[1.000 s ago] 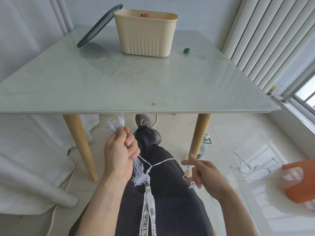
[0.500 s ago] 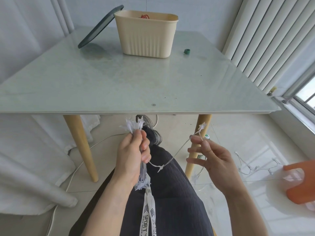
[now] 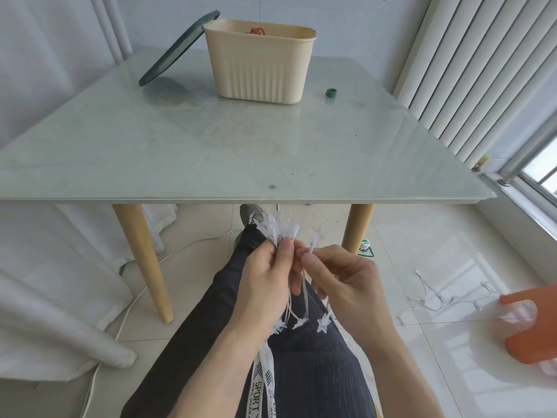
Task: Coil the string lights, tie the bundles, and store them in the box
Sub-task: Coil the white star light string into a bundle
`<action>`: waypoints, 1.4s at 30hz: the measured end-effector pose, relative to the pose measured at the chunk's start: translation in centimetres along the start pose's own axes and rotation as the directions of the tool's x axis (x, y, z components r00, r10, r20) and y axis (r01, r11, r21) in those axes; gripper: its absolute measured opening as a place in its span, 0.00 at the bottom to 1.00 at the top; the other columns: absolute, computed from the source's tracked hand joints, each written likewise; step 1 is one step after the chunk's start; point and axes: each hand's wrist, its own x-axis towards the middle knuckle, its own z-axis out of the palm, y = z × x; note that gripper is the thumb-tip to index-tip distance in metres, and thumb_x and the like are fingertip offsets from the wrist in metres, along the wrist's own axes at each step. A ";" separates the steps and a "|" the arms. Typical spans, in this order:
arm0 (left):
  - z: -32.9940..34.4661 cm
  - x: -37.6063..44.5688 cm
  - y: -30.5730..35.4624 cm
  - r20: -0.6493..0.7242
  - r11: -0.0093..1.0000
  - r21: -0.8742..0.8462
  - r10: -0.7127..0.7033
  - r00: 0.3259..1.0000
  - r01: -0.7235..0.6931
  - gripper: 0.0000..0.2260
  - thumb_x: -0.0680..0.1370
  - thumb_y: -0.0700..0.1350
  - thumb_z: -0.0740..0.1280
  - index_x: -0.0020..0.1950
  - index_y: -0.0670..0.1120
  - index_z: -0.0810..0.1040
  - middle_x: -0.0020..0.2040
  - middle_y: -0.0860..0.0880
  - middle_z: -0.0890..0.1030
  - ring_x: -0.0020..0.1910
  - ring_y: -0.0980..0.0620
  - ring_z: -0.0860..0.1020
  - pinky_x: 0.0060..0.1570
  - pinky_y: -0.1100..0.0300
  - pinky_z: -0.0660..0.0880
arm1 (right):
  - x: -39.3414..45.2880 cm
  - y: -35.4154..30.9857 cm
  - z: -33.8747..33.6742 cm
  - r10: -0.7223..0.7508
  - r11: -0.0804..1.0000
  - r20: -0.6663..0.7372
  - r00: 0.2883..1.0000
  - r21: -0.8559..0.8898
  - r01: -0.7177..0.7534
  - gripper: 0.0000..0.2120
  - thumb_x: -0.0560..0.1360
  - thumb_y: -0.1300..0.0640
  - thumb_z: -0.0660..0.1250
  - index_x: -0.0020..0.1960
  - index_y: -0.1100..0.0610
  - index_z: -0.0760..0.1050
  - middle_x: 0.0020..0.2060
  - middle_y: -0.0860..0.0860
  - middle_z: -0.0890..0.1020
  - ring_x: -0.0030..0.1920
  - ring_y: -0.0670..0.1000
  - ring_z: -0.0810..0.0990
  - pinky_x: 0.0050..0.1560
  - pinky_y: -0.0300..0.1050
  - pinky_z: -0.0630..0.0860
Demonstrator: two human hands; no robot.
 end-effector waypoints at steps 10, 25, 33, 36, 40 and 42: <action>0.1 -0.4 0.1 -0.039 0.972 0.218 0.096 0.995 -0.085 0.14 0.84 0.49 0.59 0.42 0.45 0.77 0.26 0.55 0.75 0.27 0.59 0.73 0.32 0.66 0.69 | -0.2 -1.4 1.5 0.088 0.996 -0.302 0.949 0.058 -0.074 0.05 0.69 0.57 0.80 0.39 0.56 0.85 0.31 0.52 0.86 0.33 0.54 0.84 0.39 0.53 0.84; 0.5 -0.6 0.0 -0.177 0.974 0.227 0.058 0.983 -0.016 0.14 0.83 0.48 0.60 0.43 0.45 0.79 0.33 0.50 0.82 0.32 0.61 0.79 0.32 0.70 0.71 | -0.5 -0.5 1.6 -0.016 0.986 -0.069 0.997 -0.165 0.004 0.08 0.78 0.55 0.71 0.50 0.45 0.87 0.42 0.42 0.83 0.43 0.46 0.83 0.39 0.36 0.76; -0.1 0.1 -0.7 -0.228 0.989 0.134 -0.034 0.973 0.067 0.16 0.85 0.48 0.58 0.44 0.42 0.78 0.37 0.49 0.82 0.36 0.56 0.80 0.38 0.65 0.74 | -0.8 -0.1 1.7 -0.027 0.980 0.148 0.989 -0.193 0.056 0.18 0.83 0.41 0.52 0.64 0.38 0.78 0.47 0.33 0.78 0.53 0.44 0.76 0.51 0.37 0.74; -0.4 0.1 -0.8 -0.275 0.990 0.135 -0.008 0.961 0.047 0.15 0.85 0.49 0.57 0.44 0.44 0.78 0.37 0.50 0.83 0.36 0.57 0.80 0.41 0.60 0.74 | -0.9 -0.3 1.8 0.031 0.995 0.087 0.996 -0.099 -0.022 0.08 0.82 0.48 0.63 0.58 0.47 0.77 0.54 0.40 0.84 0.48 0.50 0.83 0.48 0.48 0.79; -0.8 0.4 -0.5 -0.303 1.000 -0.012 0.013 0.953 -0.017 0.17 0.86 0.49 0.54 0.44 0.41 0.74 0.36 0.46 0.84 0.41 0.49 0.85 0.53 0.47 0.78 | -0.8 -0.1 1.3 0.085 0.982 0.083 0.993 -0.177 -0.069 0.06 0.77 0.55 0.73 0.51 0.52 0.77 0.50 0.43 0.85 0.41 0.51 0.83 0.45 0.52 0.83; -1.0 0.6 -0.1 -0.312 0.990 -0.122 0.029 0.949 -0.071 0.19 0.86 0.48 0.52 0.41 0.39 0.71 0.30 0.47 0.80 0.40 0.42 0.85 0.58 0.40 0.76 | -0.5 0.4 0.6 0.150 0.928 0.130 0.980 -0.360 -0.094 0.05 0.74 0.51 0.74 0.48 0.48 0.79 0.44 0.44 0.84 0.37 0.46 0.83 0.42 0.46 0.82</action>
